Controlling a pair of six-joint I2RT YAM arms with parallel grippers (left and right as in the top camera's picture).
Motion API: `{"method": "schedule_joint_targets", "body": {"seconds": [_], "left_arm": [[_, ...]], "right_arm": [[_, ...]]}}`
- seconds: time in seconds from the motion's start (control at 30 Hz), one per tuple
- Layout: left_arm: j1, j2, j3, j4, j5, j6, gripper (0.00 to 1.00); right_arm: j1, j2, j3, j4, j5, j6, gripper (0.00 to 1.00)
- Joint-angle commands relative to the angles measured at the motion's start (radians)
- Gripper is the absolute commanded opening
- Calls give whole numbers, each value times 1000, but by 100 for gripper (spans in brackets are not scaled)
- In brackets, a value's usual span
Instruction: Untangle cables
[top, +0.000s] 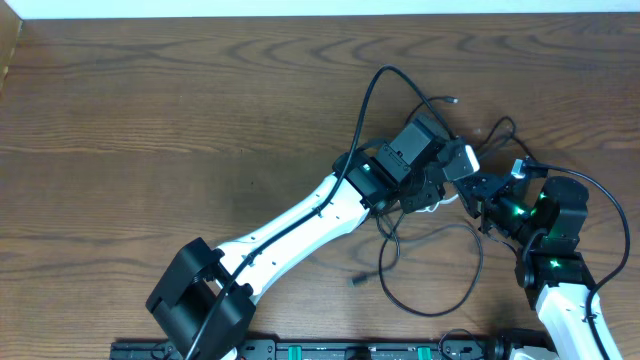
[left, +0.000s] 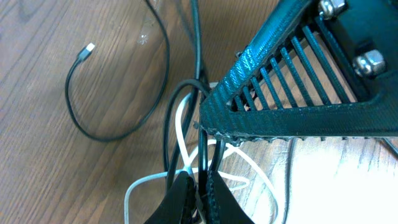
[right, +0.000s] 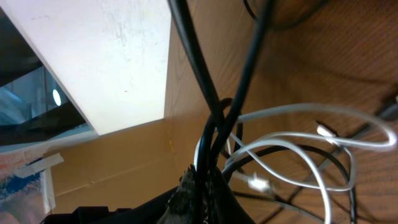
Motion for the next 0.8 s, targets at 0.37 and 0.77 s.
{"method": "schedule_joint_targets", "body": {"seconds": [0.37, 0.77], "left_arm": [[6, 9, -2, 6, -225, -14, 7], [44, -10, -2, 11, -300, -149, 8]], "right_arm": [[7, -4, 8, -85, 79, -99, 1], [7, -5, 8, -193, 167, -135, 1]]}}
